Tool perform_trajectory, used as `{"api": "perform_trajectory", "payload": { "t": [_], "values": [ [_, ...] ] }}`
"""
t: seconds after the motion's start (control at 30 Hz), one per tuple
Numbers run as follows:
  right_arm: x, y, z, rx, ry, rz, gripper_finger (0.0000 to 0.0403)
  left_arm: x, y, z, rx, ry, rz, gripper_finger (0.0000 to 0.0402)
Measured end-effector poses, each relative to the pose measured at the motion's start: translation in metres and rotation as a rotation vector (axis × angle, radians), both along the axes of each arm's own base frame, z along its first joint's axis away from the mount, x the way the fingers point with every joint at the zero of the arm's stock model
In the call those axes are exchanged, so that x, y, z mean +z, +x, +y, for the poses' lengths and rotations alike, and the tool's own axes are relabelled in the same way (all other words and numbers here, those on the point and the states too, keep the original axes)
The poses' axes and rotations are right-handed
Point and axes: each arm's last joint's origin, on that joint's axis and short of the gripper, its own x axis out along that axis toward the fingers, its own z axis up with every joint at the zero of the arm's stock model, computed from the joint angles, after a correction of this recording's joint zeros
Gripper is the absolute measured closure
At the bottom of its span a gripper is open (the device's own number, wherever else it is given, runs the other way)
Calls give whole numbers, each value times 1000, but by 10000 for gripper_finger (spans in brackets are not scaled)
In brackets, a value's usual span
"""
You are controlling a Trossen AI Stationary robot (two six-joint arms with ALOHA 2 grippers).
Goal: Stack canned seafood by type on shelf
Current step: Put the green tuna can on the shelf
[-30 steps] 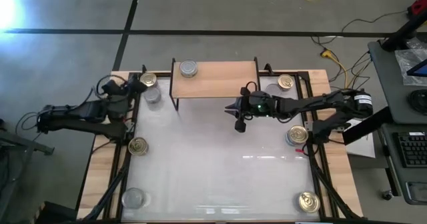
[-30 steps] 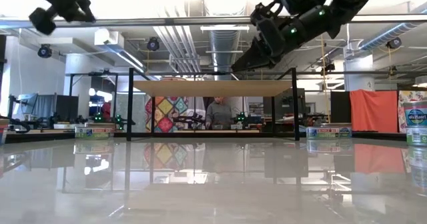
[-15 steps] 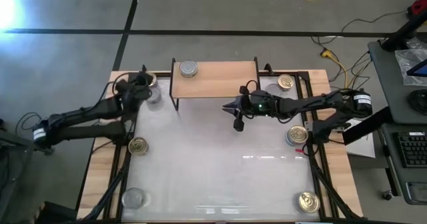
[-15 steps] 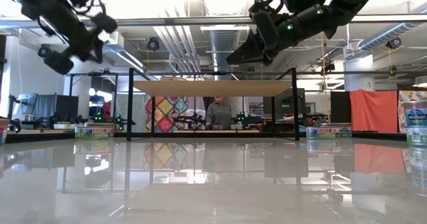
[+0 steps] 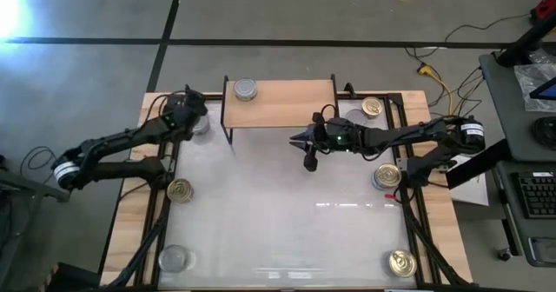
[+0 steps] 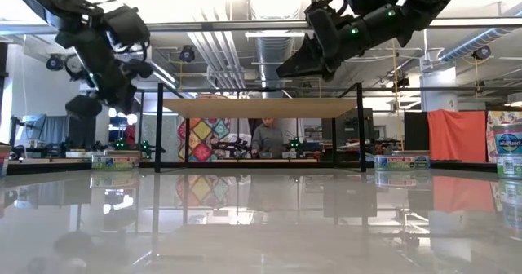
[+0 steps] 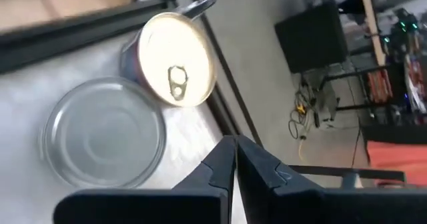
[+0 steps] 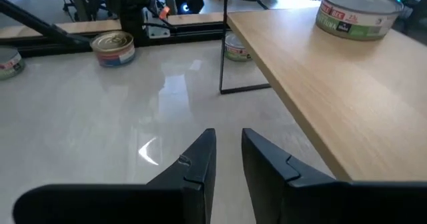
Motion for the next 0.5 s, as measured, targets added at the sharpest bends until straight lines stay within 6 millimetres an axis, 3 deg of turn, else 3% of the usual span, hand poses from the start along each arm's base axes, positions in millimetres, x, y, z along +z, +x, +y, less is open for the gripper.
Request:
{"api": "perform_trajectory", "payload": {
  "t": [0.5],
  "values": [
    [0,0,1,-9,45,-4,351,-38,10,5,87,-222,-12,402]
  ]
}}
